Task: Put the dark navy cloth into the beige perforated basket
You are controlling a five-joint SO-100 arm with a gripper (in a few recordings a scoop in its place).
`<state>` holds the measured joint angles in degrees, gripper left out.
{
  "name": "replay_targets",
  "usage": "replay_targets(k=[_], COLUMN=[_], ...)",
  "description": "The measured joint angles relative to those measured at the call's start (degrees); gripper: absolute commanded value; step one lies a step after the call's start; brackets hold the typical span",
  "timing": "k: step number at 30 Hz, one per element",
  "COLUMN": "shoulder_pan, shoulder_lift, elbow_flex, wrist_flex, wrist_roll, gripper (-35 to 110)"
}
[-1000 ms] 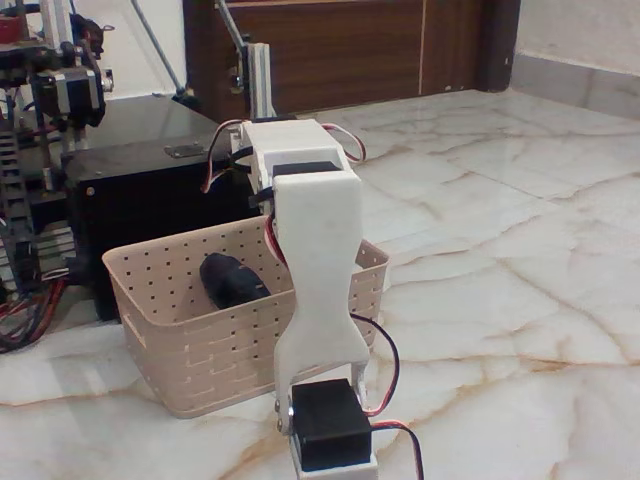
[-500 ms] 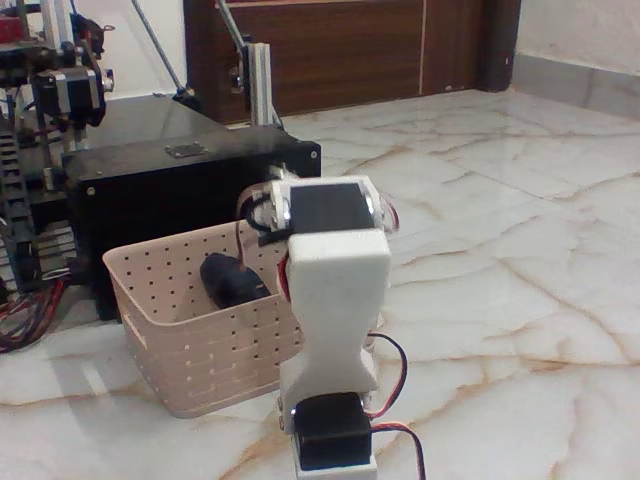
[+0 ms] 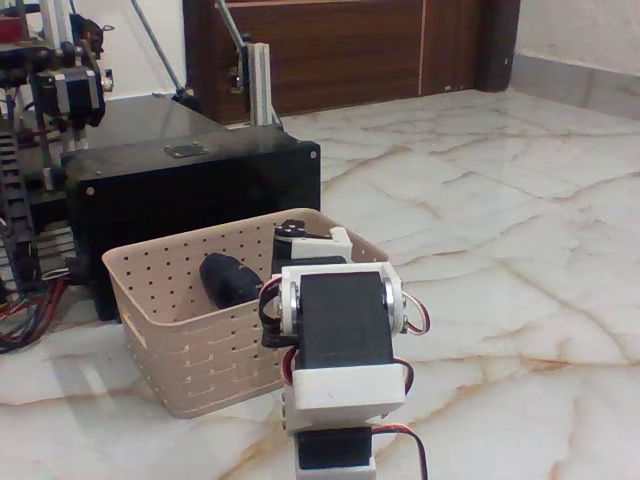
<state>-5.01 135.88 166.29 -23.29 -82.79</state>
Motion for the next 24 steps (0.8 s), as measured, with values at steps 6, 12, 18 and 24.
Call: replay_targets(k=[6, 12, 18, 24], shoulder_pan=[0.0, 0.0, 0.0, 0.6], shoulder_lift=[0.0, 0.7, 0.7, 0.7], elbow_flex=[0.4, 10.5, 10.5, 10.5], wrist_flex=[-2.3, -13.4, -12.9, -12.9], wrist_roll=[-0.4, -1.8, -2.4, -1.3], gripper=[0, 0, 0, 0])
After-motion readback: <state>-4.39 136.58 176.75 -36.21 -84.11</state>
